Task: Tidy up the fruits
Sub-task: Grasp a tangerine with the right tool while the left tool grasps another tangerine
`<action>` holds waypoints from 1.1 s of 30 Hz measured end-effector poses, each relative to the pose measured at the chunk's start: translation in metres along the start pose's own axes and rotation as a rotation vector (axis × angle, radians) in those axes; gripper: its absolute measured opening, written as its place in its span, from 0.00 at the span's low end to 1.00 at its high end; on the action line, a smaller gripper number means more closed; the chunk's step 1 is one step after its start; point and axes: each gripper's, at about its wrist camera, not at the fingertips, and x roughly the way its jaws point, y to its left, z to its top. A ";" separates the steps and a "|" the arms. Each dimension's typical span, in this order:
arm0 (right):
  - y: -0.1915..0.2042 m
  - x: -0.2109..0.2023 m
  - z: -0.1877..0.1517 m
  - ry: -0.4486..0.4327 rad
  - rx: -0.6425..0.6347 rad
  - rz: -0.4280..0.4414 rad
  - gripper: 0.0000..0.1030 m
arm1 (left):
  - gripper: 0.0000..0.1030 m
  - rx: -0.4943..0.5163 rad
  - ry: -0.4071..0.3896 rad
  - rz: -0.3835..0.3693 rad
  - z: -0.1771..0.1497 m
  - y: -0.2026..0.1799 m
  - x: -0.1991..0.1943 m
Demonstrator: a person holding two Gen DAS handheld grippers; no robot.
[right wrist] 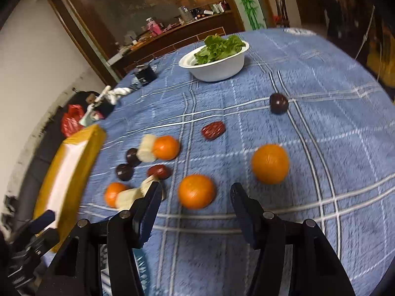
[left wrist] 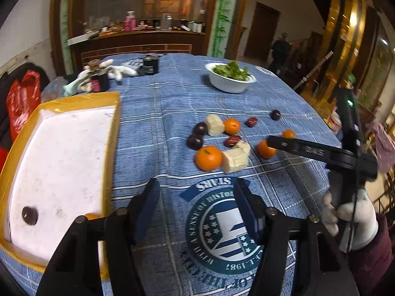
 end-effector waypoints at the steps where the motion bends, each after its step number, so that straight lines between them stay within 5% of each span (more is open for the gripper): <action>1: -0.003 0.003 -0.001 0.000 -0.004 -0.003 0.61 | 0.57 0.016 0.004 -0.006 0.000 -0.004 0.003; 8: -0.007 0.018 -0.002 0.029 -0.003 0.021 0.60 | 0.57 0.056 0.045 0.009 0.009 -0.016 0.039; 10: -0.007 0.018 -0.002 0.027 0.006 0.025 0.44 | 0.57 0.041 0.056 0.018 0.013 -0.013 0.049; 12: -0.008 0.018 -0.003 0.039 0.014 0.051 0.38 | 0.53 0.026 0.062 0.024 0.016 -0.009 0.058; 14: -0.007 0.018 -0.003 0.037 0.010 0.051 0.38 | 0.45 0.027 0.075 0.030 0.017 -0.007 0.065; 27: -0.002 0.020 -0.004 0.049 -0.007 0.043 0.38 | 0.44 0.072 0.125 -0.017 0.022 -0.013 0.102; 33: 0.004 0.021 -0.004 0.042 -0.041 0.015 0.37 | 0.33 0.091 0.082 -0.013 0.021 -0.018 0.099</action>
